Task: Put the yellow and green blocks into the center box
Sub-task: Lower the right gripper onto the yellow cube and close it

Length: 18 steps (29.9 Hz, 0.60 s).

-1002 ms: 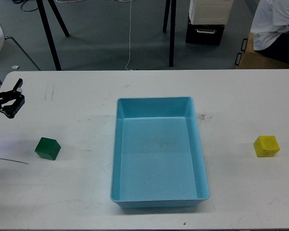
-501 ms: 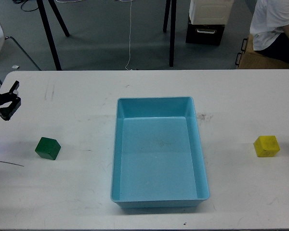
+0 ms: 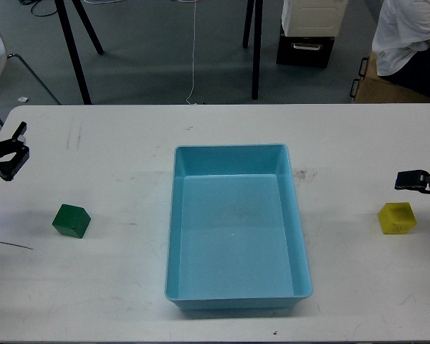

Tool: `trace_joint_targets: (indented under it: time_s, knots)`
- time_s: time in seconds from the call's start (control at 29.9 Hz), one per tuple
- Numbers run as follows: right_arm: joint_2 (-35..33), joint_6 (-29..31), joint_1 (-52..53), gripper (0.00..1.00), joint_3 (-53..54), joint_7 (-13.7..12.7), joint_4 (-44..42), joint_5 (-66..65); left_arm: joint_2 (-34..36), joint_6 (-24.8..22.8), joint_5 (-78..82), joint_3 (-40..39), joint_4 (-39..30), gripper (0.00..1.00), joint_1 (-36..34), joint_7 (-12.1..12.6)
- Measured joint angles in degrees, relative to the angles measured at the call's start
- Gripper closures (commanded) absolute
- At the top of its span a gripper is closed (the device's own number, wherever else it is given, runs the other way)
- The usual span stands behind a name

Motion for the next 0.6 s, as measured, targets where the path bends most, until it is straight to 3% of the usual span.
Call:
trace_joint_targets:
  time_s: [0.6]
  knots:
    - [0.5,-0.2,-0.7,0.05,-2.8,0.0,-0.3,0.0,-0.2,0.0,0.0,0.0,0.0,0.00,0.0,0.1]
